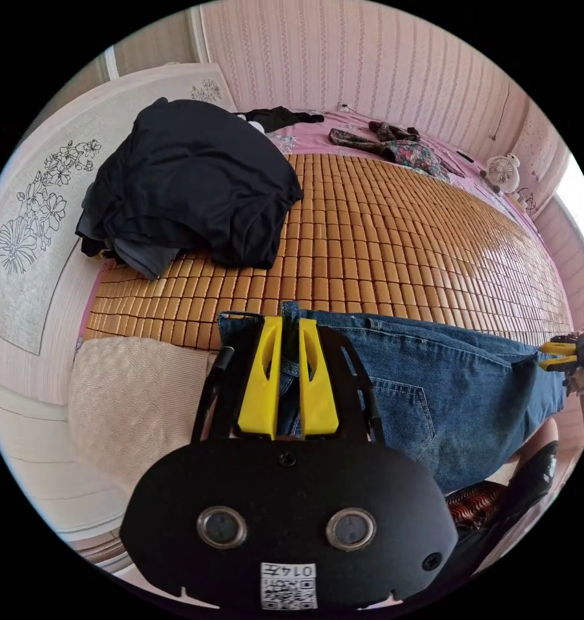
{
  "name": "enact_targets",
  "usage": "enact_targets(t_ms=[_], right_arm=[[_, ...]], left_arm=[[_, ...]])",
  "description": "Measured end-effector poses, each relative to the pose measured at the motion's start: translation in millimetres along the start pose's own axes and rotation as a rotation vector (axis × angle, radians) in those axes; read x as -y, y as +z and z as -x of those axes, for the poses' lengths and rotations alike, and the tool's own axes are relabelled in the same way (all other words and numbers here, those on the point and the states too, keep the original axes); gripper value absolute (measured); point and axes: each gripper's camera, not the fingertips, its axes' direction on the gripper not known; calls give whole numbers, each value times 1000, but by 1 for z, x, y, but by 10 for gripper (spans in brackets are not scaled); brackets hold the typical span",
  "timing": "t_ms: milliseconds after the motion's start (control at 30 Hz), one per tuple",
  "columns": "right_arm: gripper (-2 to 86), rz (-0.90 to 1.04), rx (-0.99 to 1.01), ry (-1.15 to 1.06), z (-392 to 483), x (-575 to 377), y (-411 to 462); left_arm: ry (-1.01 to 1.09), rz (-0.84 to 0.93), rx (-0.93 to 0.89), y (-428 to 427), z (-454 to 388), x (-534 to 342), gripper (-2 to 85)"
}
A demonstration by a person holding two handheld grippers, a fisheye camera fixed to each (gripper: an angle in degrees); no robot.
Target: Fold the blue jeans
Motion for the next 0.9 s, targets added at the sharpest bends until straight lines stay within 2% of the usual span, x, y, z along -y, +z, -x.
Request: enact_targets(t_ms=[200, 333, 467, 700, 833, 900], right_arm=[[65, 39, -6, 35, -8, 17, 8], [53, 85, 51, 32, -9, 24, 16], [41, 121, 23, 11, -3, 26, 19], [11, 22, -74, -136, 27, 6, -34], [11, -10, -96, -71, 19, 7, -34], [12, 19, -86, 3, 8, 10, -10]], left_arm=[[-57, -137, -1, -65, 30, -22, 37], [-88, -171, -51, -81, 46, -28, 37], [-60, -204, -34, -91, 45, -30, 37], [-36, -269, -36, -119, 50, -39, 38], [-98, -292, -53, -102, 59, -34, 39], [-193, -230, -61, -57, 61, -23, 44]])
